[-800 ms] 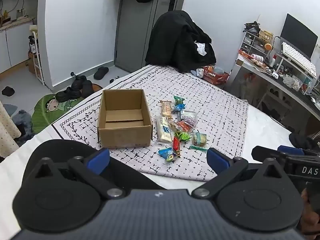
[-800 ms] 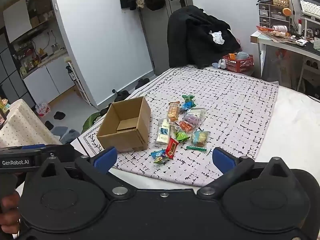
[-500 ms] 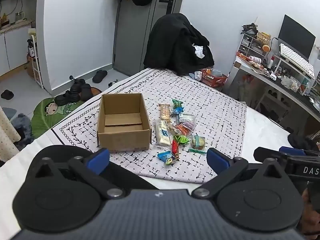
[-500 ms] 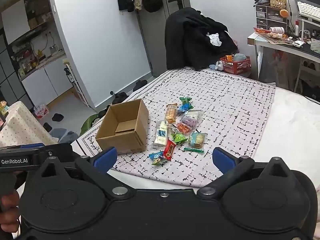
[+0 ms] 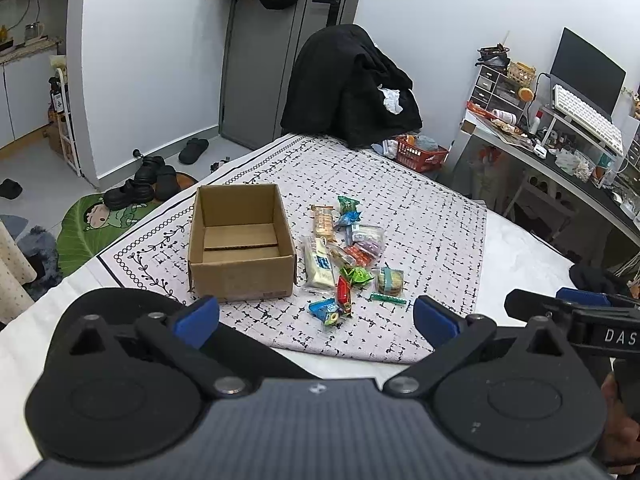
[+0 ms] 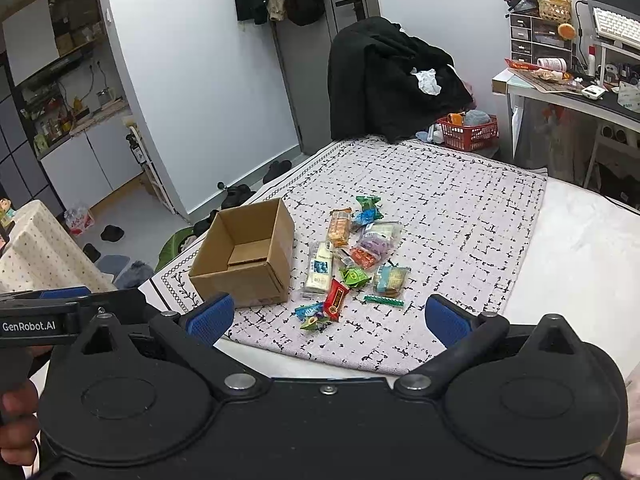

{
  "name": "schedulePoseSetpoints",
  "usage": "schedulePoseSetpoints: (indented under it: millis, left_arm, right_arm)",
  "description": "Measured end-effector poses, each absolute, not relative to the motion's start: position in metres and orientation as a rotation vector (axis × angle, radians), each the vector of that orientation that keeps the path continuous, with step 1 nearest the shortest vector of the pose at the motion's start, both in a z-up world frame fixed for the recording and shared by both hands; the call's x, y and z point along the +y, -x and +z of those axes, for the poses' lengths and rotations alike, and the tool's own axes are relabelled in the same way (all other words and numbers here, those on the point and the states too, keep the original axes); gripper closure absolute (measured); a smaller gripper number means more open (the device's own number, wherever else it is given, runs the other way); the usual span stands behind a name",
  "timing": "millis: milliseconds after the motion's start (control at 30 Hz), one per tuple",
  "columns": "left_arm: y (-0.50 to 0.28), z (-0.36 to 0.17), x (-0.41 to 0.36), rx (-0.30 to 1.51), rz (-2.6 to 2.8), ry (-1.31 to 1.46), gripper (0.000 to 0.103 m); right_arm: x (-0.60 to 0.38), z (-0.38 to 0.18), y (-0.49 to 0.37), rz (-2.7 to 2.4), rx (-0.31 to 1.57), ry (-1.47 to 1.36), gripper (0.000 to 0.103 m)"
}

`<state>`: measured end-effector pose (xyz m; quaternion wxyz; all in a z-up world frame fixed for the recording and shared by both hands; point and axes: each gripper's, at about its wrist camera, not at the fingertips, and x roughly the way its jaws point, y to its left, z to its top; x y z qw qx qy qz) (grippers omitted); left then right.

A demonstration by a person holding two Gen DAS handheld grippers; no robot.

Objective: Organize snacks

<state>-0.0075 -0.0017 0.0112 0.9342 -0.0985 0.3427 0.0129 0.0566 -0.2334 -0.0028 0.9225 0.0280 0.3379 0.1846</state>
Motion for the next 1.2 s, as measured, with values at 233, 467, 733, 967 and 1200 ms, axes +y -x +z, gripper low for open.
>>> schedulePoseSetpoints:
  millis: [233,467,733,967,1200]
  left_arm:
    - [0.0075,0.0114,-0.001,0.701,0.027,0.201,0.0]
    - [0.0074,0.0115,0.0,0.702,0.027,0.202,0.0]
    - [0.0091,0.0114,-0.0002,0.7,0.029,0.201,0.0]
    - [0.0084,0.0135,0.0018,0.703,0.035,0.198,0.0]
    - [0.0059,0.0144,0.0022,0.705,0.034,0.201,0.0]
  right_arm:
    - [-0.2341,-0.0026,-0.0568,0.384,0.697,-0.061,0.0]
    - [-0.2343,-0.004,-0.0564,0.38,0.697,-0.062,0.0]
    - [-0.2346,-0.0054,-0.0568,0.374,0.7,-0.068,0.0]
    - [-0.2327,-0.0059,-0.0575,0.38,0.703,-0.059,0.0]
    - [-0.2311,-0.0066,-0.0594,0.383,0.706,-0.058,0.0]
